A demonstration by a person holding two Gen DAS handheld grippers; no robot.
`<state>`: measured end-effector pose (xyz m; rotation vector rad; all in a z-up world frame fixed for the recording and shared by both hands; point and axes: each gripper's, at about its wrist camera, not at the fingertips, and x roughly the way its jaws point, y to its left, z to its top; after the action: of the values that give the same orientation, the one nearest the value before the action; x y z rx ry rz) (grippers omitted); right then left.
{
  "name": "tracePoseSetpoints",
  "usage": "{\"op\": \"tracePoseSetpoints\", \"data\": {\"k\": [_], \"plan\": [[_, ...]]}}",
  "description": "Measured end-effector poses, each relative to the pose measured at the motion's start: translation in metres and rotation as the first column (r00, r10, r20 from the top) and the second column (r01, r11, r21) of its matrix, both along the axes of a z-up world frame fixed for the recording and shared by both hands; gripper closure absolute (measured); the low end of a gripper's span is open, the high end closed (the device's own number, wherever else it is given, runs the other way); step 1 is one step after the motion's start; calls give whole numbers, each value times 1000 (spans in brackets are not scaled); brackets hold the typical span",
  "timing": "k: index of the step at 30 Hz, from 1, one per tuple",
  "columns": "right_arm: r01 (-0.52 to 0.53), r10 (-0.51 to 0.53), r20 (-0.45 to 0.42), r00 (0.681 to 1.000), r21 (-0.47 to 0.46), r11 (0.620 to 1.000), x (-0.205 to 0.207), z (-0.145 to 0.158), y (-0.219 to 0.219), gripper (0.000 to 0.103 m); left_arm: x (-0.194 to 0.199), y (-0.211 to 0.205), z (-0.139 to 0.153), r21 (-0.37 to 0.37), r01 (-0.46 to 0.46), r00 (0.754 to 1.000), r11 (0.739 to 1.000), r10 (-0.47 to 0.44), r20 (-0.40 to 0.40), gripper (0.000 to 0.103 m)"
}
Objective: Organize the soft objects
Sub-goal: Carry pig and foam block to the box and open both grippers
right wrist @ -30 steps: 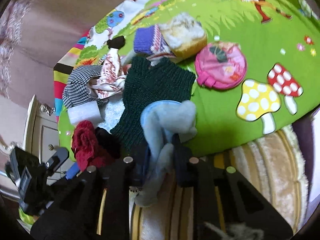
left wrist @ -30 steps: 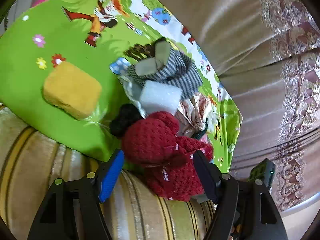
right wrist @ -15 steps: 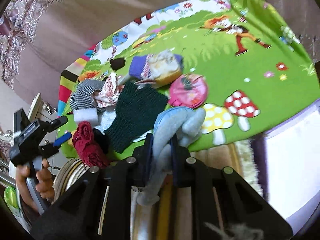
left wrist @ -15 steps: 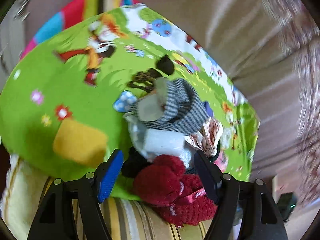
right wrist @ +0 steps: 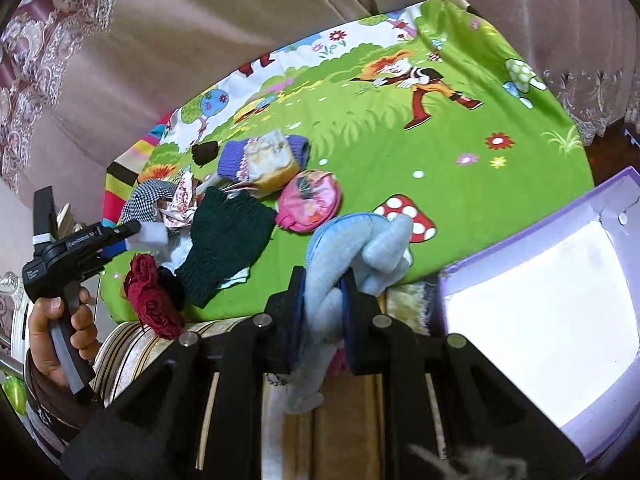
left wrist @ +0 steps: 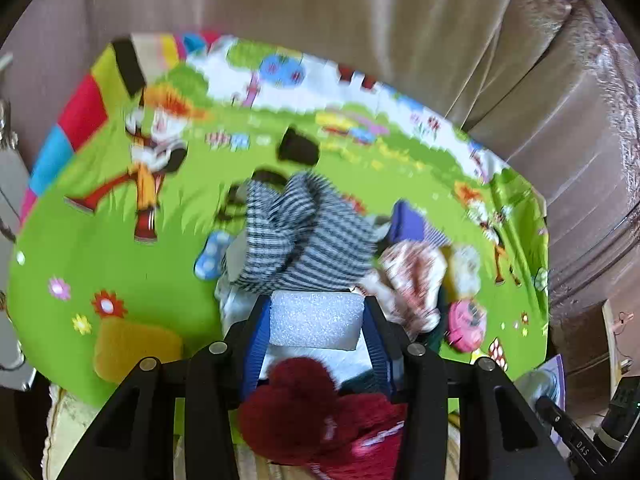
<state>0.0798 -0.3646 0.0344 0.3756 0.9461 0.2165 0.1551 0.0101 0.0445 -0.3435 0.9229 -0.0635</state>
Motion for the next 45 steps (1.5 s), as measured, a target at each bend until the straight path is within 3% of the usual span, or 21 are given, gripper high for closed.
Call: {"op": "tracePoseSetpoints", "data": {"k": [7, 14, 19, 25, 34, 40, 45], "plan": [[40, -40, 17, 999, 9, 999, -10, 4, -26, 83, -5, -41, 30, -11, 50, 993, 999, -49, 110, 57], [122, -121, 31, 992, -28, 992, -25, 5, -68, 83, -9, -114, 34, -61, 186, 978, 981, -179, 108, 57], [203, -201, 32, 979, -90, 975, -35, 1, -105, 83, -18, -178, 24, -84, 312, 949, 946, -306, 80, 57], [278, -274, 45, 961, -187, 942, -39, -1, -137, 83, -35, -252, 7, -101, 453, 891, 886, -454, 20, 57], [345, -339, 72, 938, -281, 896, -36, -6, -165, 83, -52, -314, -14, -57, 560, 826, 827, -562, -43, 57], [380, -373, 85, 924, -320, 868, -34, -6, -173, 75, -55, -334, -22, -28, 588, 805, 809, -588, -78, 55], [402, -390, 107, 915, -345, 848, -37, -2, -175, 55, -56, -337, -25, -10, 587, 806, 809, -586, -85, 39]]}}
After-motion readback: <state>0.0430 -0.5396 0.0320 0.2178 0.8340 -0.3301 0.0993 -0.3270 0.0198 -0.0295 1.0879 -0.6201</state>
